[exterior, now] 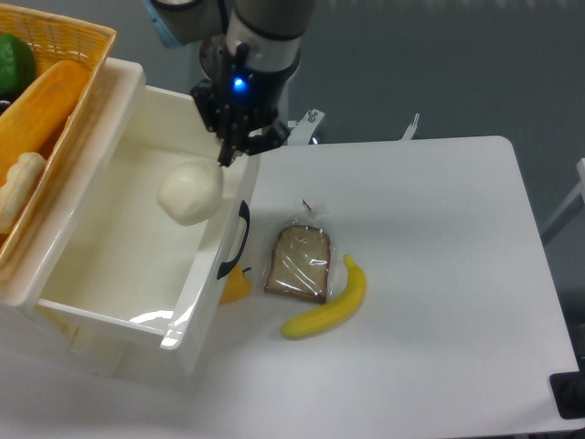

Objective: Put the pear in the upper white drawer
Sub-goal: 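Carry the pear over the bread bag into the open white drawer, then lower the pear onto the drawer floor and open the gripper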

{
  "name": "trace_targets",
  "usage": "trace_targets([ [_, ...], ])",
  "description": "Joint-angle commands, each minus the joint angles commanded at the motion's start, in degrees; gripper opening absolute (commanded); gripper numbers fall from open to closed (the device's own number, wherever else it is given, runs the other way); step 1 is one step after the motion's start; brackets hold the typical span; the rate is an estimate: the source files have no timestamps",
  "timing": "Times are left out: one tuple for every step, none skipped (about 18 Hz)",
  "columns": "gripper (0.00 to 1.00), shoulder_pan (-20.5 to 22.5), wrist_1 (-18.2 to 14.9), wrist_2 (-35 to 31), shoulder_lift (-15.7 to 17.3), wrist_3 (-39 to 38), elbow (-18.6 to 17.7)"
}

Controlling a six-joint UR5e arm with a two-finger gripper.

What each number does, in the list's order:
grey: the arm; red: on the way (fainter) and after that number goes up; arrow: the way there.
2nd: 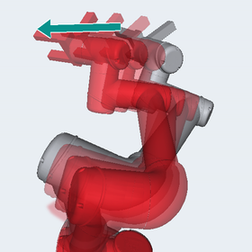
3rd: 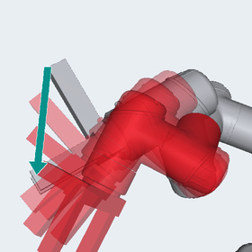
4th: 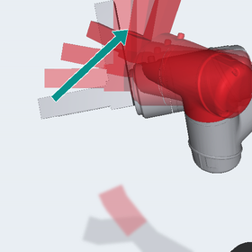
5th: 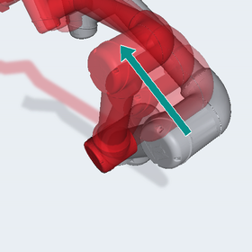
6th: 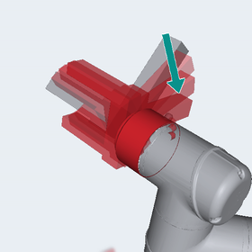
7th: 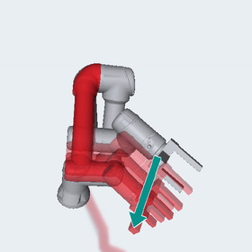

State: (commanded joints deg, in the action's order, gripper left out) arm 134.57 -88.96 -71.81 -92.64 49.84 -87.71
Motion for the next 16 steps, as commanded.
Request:
trace_targets([
  [0.0, -0.6, 1.1, 0.0, -0.1, -0.7, -0.6],
  [0.0, -1.4, 1.9, -0.1, -0.6, -1.3, -1.1],
  [0.0, -2.1, 2.4, -0.2, -1.2, -2.1, -1.1],
  [0.0, -2.6, 2.6, -0.3, -1.8, -2.7, -0.9],
  [0.0, -3.3, 2.7, -0.4, -2.8, -3.1, -0.6],
  [0.0, -3.7, 2.9, -0.4, -3.3, -3.1, -0.5],
  [0.0, -4.0, 3.3, -0.4, -3.7, -3.1, -0.4],
  [0.0, -4.5, 3.5, -0.5, -4.2, -3.1, -0.4],
  [0.0, -4.9, 3.7, -0.6, -4.5, -3.1, -0.4],
  [0.01, -5.5, 3.7, -1.1, -4.7, -3.1, -0.4],
  [0.05, -5.9, 3.7, -1.6, -5.0, -3.1, -0.4],
  [0.14, -6.1, 3.7, -1.8, -5.2, -3.1, -0.5],
  [0.24, -6.2, 3.8, -1.9, -5.6, -3.1, -0.5],
  [0.27, -6.6, 3.8, -1.9, -5.8, -3.0, -0.5],
  [0.33, -6.9, 3.9, -2.4, -5.9, -3.0, -0.4],
  [0.49, -7.4, 3.9, -3.2, -6.0, -2.9, -0.4],
])
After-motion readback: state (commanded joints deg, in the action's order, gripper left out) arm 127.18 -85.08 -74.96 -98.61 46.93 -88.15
